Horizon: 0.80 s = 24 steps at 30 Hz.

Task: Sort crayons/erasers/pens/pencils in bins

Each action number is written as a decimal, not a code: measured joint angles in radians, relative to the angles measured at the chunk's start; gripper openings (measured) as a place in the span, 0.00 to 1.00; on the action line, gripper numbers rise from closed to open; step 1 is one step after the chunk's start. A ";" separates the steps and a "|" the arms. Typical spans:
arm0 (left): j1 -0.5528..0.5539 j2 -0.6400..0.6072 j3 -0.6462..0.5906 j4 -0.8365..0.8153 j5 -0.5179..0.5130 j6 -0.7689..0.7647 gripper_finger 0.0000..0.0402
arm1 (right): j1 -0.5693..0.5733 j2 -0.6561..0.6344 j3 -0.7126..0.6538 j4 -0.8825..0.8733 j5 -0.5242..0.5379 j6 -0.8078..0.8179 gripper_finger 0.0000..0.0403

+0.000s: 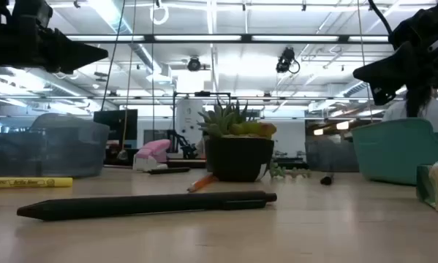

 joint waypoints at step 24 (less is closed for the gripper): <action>0.000 0.000 0.000 0.000 0.000 0.000 0.08 | 0.000 0.000 0.000 0.000 0.000 0.000 0.01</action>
